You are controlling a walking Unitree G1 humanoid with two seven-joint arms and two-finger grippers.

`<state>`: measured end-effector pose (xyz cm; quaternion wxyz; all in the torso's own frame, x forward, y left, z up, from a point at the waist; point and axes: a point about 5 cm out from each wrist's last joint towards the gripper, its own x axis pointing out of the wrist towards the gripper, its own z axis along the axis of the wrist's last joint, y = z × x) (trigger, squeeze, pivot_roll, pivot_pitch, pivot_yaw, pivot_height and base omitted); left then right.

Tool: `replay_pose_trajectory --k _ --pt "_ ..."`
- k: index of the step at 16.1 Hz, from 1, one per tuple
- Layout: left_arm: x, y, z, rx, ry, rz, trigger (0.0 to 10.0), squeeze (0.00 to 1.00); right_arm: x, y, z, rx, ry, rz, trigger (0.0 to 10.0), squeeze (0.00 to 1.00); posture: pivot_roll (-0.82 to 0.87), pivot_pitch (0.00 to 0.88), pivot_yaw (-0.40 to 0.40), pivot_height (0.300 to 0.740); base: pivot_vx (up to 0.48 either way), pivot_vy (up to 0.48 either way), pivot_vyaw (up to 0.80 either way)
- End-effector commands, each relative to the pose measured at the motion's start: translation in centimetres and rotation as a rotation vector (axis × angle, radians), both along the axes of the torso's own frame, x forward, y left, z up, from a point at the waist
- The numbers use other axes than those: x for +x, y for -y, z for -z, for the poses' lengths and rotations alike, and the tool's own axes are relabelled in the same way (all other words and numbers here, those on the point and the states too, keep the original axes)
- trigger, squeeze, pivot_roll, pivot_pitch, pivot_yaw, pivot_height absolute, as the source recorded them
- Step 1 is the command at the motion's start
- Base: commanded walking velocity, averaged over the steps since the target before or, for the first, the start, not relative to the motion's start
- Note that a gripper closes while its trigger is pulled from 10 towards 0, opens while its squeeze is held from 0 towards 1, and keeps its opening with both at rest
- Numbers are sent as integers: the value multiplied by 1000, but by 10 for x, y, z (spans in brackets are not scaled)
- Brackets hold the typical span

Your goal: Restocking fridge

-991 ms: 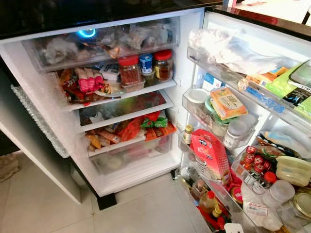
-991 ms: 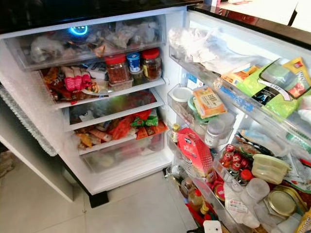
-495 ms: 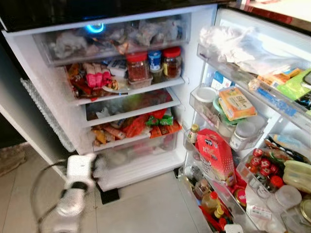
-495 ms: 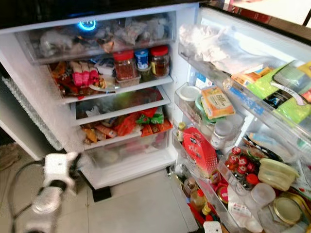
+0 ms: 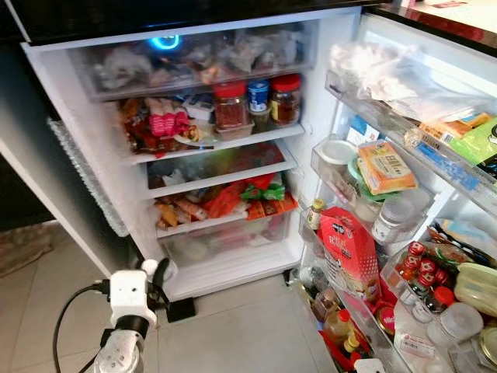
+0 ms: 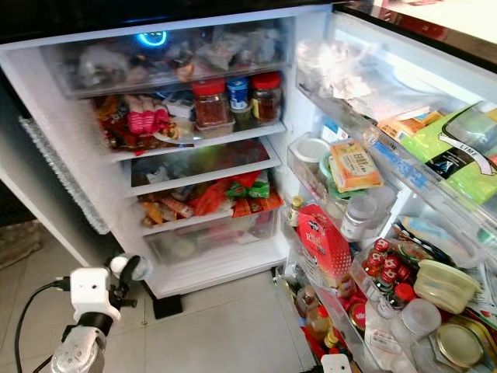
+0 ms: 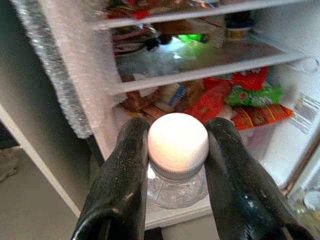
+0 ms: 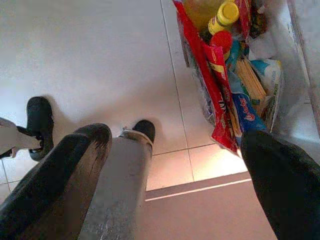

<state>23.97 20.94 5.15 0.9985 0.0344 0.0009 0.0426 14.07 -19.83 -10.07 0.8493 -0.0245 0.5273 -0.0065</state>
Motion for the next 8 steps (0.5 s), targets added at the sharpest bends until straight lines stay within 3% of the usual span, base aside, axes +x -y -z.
replay_pose_trajectory --k 1,4,8 --pt "3 -3 -5 -7 13 -11 10000 0 -1 -1 0 14 12 1 10000 0 -6 0 25 740 0 0 725" --pt "5 0 -12 11 4 42 10000 0 0 -3 0 24 23 24 10000 0 -8 0 37 740 92 0 800" --pt "12 1 -19 51 15 53 10000 0 0 -6 0 33 8 -31 10000 0 1 0 36 740 355 0 0"
